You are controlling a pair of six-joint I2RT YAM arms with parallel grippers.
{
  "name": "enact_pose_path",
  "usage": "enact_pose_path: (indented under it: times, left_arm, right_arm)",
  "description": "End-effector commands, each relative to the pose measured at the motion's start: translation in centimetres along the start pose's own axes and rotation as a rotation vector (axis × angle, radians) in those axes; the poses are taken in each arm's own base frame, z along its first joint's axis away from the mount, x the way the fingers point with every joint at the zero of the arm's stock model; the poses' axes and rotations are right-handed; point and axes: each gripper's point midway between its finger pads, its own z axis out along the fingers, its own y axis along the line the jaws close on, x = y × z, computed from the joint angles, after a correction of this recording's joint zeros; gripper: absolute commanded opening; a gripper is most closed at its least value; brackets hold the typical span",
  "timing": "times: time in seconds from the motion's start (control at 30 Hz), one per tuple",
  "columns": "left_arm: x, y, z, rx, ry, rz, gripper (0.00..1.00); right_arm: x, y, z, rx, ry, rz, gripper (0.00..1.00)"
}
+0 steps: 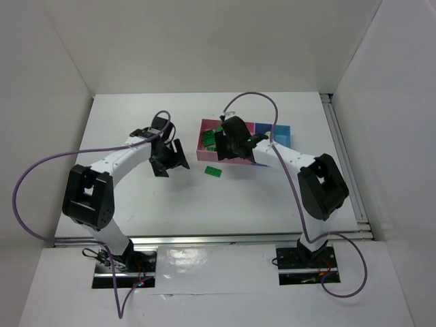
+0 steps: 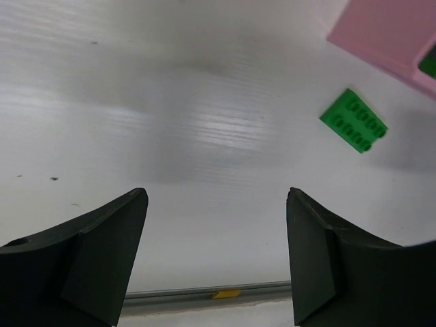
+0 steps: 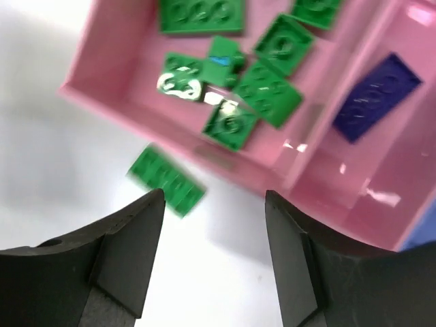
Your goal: Sort the legos into containers by color
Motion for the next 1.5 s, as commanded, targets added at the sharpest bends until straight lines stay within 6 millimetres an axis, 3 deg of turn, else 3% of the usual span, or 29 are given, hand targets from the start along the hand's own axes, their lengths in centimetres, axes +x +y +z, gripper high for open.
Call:
enact_pose_path:
  times: [0.0, 0.07, 0.17, 0.3, 0.5, 0.63, 0.77, 0.83, 1.23, 1.47]
  left_arm:
    - [-0.9, 1.5, -1.6, -0.001, -0.051, -0.113, 0.86]
    - [-1.3, 1.8, -2.2, 0.015, -0.078, -0.124, 0.86]
    - [-2.1, 2.3, -2.2, 0.016, -0.095, -0.147, 0.86]
    - [-2.8, 1.8, -2.3, 0.034, -0.093, -0.145, 0.86]
    - [-3.7, 1.5, -2.3, 0.032, -0.110, -0.121, 0.86]
    - [-3.5, 1.7, -1.7, 0.019, -0.093, -0.123, 0.85]
    - [-3.5, 1.7, -1.7, 0.019, -0.093, -0.123, 0.85]
    - [-3.5, 1.7, -1.7, 0.019, -0.093, -0.123, 0.85]
    - [-3.9, 2.2, -2.3, 0.013, -0.122, -0.121, 0.85]
    - [-3.9, 2.4, -2.2, 0.018, -0.119, -0.140, 0.85]
  right_arm:
    - [0.6, 3.2, -2.3, -0.159, -0.013, -0.136, 0.69]
    - [2.8, 3.5, -1.6, -0.186, 0.059, -0.191, 0.79]
    - [3.5, 4.7, -0.5, -0.208, 0.087, -0.256, 0.81]
    - [3.5, 4.9, 0.3, -0.151, 0.084, -0.279, 0.82]
    - [0.6, 6.1, -3.5, -0.135, -0.072, -0.254, 0.82]
    - [2.4, 6.8, -4.3, -0.173, -0.041, -0.275, 0.79]
    - [5.7, 6.4, -2.0, -0.163, 0.071, -0.297, 0.79]
    - [6.1, 6.7, -1.3, -0.175, 0.076, -0.306, 0.76]
    - [6.6, 6.9, 3.6, -0.129, 0.103, -0.376, 0.76]
    - [5.8, 6.2, 3.1, -0.089, 0.075, -0.374, 0.76]
